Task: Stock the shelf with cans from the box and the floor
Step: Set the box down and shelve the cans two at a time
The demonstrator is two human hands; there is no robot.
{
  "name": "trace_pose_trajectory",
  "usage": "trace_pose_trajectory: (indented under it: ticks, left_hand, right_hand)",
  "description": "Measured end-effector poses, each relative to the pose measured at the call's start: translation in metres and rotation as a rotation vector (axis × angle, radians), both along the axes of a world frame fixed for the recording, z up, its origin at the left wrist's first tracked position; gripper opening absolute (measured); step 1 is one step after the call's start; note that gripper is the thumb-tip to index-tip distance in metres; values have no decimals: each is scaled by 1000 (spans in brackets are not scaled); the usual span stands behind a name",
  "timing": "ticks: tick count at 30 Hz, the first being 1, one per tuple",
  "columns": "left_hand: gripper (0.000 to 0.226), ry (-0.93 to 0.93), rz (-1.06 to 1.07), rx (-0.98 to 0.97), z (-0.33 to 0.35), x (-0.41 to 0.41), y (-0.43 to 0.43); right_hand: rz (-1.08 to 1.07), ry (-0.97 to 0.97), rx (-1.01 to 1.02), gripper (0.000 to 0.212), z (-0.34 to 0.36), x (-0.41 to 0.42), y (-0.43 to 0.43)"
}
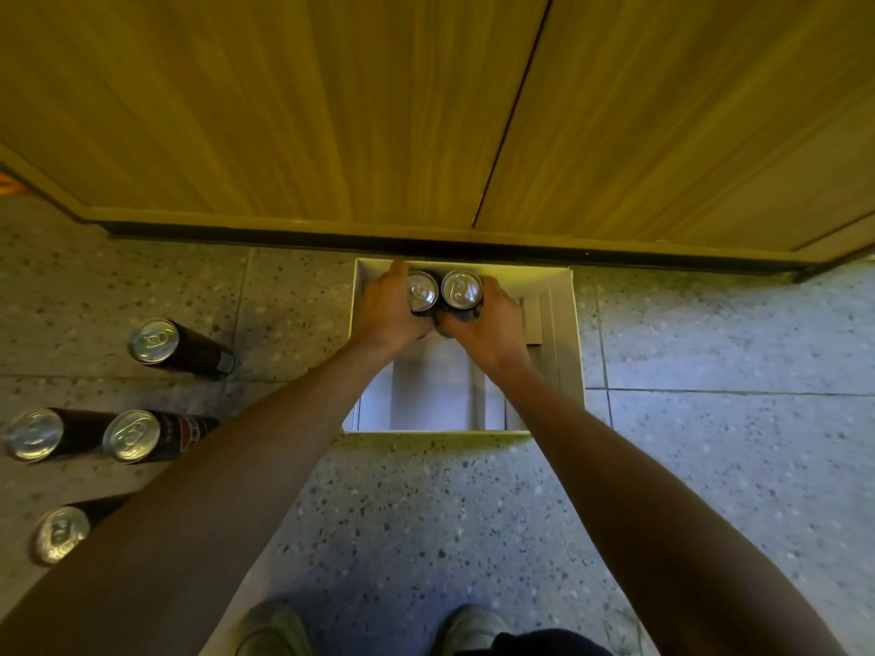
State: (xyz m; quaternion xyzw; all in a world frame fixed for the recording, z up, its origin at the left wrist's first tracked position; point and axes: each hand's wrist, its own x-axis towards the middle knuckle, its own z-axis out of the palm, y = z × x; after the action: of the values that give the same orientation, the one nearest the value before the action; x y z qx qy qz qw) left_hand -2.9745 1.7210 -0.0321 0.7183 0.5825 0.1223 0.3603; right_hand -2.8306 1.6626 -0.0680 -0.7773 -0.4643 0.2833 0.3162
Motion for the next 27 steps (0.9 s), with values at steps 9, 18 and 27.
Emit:
trace_pose_trajectory:
  ticks: [9,18,27]
  left_hand:
    - [54,-74,-3,-63,139,-25,2]
    - [62,-147,-11,18,480,-60,13]
    - [52,-201,-140,89,791,-101,21]
  right_hand:
    - [42,26,77,50,146,-9,-4]
    - [138,21,166,44,488,-33,2]
    - [223,4,171,58,797,-53,11]
